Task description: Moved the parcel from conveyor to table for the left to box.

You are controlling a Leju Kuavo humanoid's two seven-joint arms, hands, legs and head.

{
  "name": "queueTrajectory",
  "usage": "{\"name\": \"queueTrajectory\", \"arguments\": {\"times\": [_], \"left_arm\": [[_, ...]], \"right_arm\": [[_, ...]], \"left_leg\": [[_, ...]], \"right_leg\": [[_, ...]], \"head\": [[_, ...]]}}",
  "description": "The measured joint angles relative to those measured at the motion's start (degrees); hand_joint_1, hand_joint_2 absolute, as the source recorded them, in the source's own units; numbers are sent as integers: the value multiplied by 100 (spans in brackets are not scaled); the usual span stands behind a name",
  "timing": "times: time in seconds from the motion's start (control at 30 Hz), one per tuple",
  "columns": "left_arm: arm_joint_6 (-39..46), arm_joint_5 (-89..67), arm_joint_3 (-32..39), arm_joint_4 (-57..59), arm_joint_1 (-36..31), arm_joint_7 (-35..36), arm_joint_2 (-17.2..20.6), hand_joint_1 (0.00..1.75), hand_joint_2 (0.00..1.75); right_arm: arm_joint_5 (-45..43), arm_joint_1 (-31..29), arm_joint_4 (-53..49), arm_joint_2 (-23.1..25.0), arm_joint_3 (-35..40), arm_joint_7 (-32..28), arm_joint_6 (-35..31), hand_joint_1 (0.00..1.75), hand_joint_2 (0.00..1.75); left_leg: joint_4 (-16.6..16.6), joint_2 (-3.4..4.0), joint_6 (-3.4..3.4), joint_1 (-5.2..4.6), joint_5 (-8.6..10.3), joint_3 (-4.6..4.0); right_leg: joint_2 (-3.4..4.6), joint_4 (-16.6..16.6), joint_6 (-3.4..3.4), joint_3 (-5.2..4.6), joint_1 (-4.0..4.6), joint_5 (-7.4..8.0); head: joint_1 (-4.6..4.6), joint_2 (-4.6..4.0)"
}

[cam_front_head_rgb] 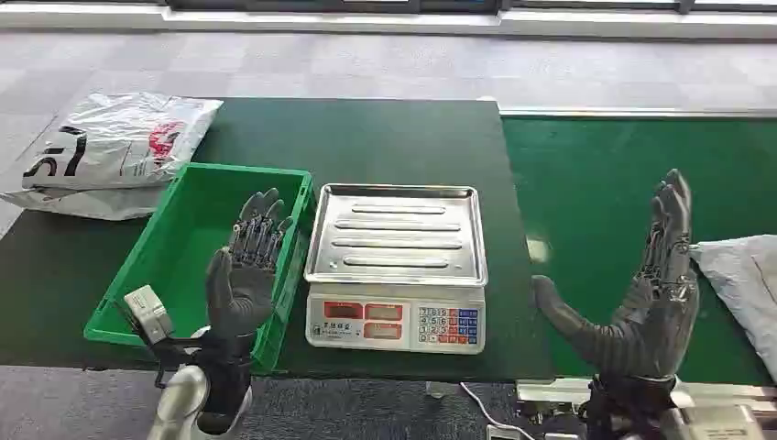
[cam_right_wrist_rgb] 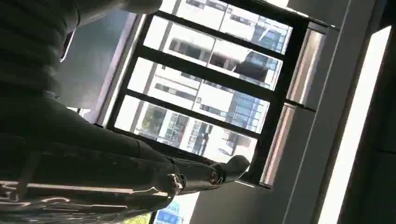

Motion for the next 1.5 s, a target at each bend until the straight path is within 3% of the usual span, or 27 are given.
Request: {"name": "queueTrajectory", "arguments": {"times": [0.53, 0.6, 0.67, 0.73, 0.77, 0.8, 0.87, 0.9, 0.97, 1.07, 1.5], "left_arm": [[7, -33, 0, -4, 42, -18, 0, 0, 0], [-4, -35, 0, -7, 42, -37, -2, 0, 0], [-107, -35, 4, -18, 45, -31, -39, 0, 0], [-188, -48, 7, -48, 41, -9, -127, 0, 0], [-208, -52, 7, -61, 50, -9, -151, 0, 0], [-212, -55, 15, -63, 54, 4, -157, 0, 0], [-219, -57, 33, -68, 57, 9, -171, 0, 0], [-219, -61, 33, -70, 57, 4, -188, 0, 0], [-153, -92, 63, -155, 96, -9, -227, 0, 0], [-142, -46, 188, -295, 203, 18, -282, 0, 0], [-118, -20, 371, -544, 354, -85, -313, 0, 0]], "right_arm": [[83, 16, 57, -2, 0, -17, -77, 0, 175], [436, 14, 72, -4, 0, 259, 73, 0, 175], [1650, -47, 259, -66, -132, 1367, 675, 0, 175], [4219, -78, 535, -175, -406, 3452, 951, 0, 175], [5265, -79, 601, -199, -527, 4094, 951, 0, 175], [6180, -107, 660, -223, -625, 4525, 953, 0, 175], [7231, -157, 763, -258, -710, 4376, 972, 0, 175], [7309, -167, 791, -267, -741, 4145, 1023, 0, 175], [6652, -218, 852, -367, -815, 4288, 1324, 0, 175], [6413, -304, 957, -582, -1124, 4382, 1550, 0, 175], [5888, 149, 1005, -1229, -1771, 4295, 1676, 0, 175]], "left_leg": [[0, 0, 0, 0, 0, -1], [-1, -3, 0, 0, 0, -3], [0, 3, 0, 0, -1, 1], [2, -6, 24, -2, 5, -5], [2, -33, 30, -9, 10, -17], [2, -42, 32, -12, 15, -20], [2, -33, 30, -12, 13, -13], [2, -22, 28, -12, 10, -9], [2, -25, 28, -12, 9, -10], [2, -30, 29, -14, 9, -12], [2, -28, 40, -16, -2, -13]], "right_leg": [[-1, 0, 0, 0, 0, 0], [-4, 0, 0, 1, 0, 0], [-3, -1, 0, 1, 1, 0], [-15, -3, 14, 7, -3, -1], [-38, -2, 21, 7, -10, -4], [-46, -1, 25, 5, -14, 0], [-34, -1, 24, 5, -14, 3], [-24, -1, 24, 5, -14, 5], [-25, -2, 24, 5, -14, 4], [-31, -3, 26, 5, -16, 1], [-28, -4, 32, 4, -17, -4]], "head": [[0, 0], [0, 0], [-2, 0], [0, 0], [0, 0], [0, 0], [0, 0], [0, 0], [-2, 0], [0, 0], [0, 0]]}}
